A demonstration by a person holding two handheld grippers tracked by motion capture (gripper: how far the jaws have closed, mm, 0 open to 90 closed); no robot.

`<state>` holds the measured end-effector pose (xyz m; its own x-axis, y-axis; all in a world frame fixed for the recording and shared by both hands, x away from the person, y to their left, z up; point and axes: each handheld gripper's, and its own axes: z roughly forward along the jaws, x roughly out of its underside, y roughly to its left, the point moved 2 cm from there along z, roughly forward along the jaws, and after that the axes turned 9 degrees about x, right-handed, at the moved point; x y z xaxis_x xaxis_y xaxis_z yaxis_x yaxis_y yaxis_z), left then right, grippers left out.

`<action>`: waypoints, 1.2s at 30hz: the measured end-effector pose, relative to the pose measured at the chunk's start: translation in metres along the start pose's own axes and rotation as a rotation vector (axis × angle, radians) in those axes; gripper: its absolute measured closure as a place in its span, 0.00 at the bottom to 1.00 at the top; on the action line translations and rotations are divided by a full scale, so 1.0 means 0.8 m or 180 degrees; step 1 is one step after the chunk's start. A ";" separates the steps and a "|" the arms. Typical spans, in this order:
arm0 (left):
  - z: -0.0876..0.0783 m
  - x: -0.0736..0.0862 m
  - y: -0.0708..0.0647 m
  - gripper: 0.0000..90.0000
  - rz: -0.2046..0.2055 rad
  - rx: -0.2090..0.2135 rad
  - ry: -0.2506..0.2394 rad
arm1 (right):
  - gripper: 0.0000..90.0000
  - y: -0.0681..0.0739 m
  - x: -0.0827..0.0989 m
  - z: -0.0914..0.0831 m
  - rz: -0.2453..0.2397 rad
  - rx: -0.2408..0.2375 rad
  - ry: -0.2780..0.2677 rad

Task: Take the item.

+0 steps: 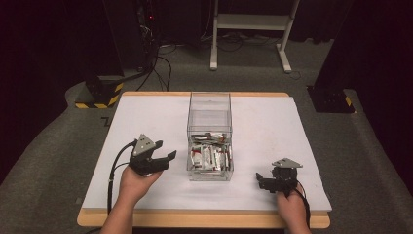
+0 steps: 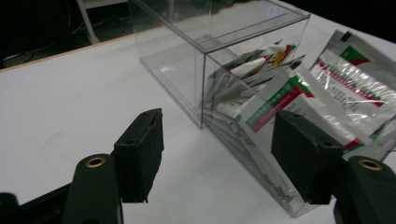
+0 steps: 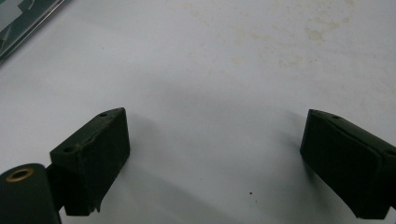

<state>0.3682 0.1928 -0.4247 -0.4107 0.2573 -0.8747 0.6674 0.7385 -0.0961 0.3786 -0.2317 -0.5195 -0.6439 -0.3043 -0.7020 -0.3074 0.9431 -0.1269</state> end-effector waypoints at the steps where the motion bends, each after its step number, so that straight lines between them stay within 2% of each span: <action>1: -0.001 -0.003 -0.006 0.38 0.0034 -0.0010 -0.0020 | 0.09 0.000 0.000 0.000 0.0002 -0.0001 0.0000; 18: 0.000 -0.014 -0.032 0.40 0.0101 0.0068 -0.0160 | 0.09 0.000 0.000 0.000 0.0015 -0.0009 0.0004; 27: 0.021 -0.019 -0.053 0.42 0.0179 0.0188 -0.0123 | 0.09 0.001 0.001 0.000 0.0009 0.0001 -0.0008; 36: 0.044 -0.019 -0.062 0.46 0.0203 0.0244 -0.0074 | 0.09 0.000 0.001 0.000 0.0007 0.0000 -0.0007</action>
<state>0.3631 0.1300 -0.4230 -0.3520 0.2871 -0.8909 0.7375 0.6711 -0.0752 0.3782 -0.2315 -0.5201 -0.6431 -0.3019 -0.7038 -0.3058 0.9438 -0.1253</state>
